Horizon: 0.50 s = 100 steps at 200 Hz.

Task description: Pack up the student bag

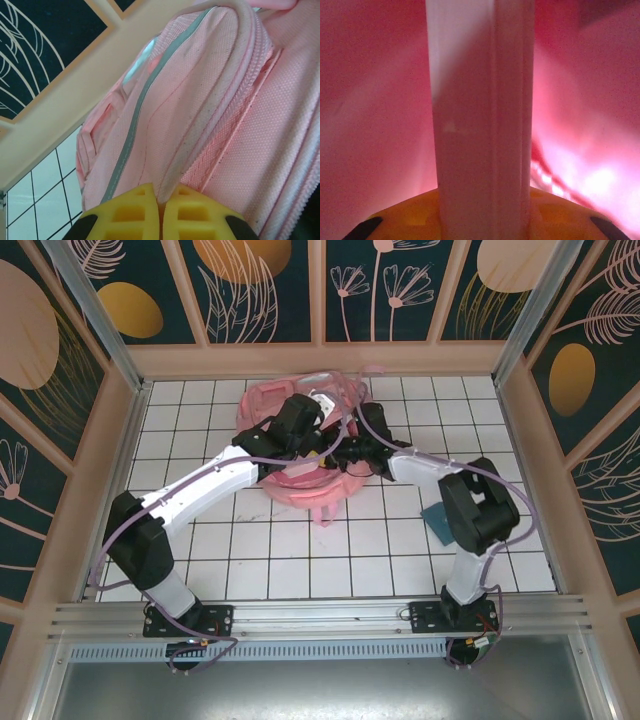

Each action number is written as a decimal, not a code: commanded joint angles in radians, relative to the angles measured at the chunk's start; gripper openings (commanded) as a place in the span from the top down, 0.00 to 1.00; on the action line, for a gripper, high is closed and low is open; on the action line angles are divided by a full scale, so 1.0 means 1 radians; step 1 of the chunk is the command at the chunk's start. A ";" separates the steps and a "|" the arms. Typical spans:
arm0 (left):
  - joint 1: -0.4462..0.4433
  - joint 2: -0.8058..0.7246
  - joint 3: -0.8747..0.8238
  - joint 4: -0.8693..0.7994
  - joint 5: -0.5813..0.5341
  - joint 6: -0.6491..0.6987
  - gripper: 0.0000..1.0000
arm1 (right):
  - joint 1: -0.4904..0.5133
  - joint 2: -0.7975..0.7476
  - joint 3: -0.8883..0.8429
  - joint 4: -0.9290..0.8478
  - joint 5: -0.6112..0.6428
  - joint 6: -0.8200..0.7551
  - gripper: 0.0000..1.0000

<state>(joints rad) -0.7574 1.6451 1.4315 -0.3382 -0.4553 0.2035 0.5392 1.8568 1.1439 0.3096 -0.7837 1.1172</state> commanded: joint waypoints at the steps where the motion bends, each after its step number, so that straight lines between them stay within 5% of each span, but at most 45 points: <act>1: -0.013 -0.088 0.005 0.165 -0.014 -0.054 1.00 | 0.002 0.085 0.096 0.090 0.018 -0.019 0.79; 53: -0.011 -0.085 -0.003 0.162 -0.003 -0.075 1.00 | 0.002 0.235 0.256 0.088 0.070 -0.012 0.72; 100: -0.012 -0.071 0.006 0.162 -0.013 -0.089 1.00 | 0.002 0.234 0.275 0.055 0.061 0.009 0.49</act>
<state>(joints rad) -0.7506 1.6295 1.3987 -0.3328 -0.4801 0.1452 0.5346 2.0964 1.3750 0.3439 -0.7246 1.1343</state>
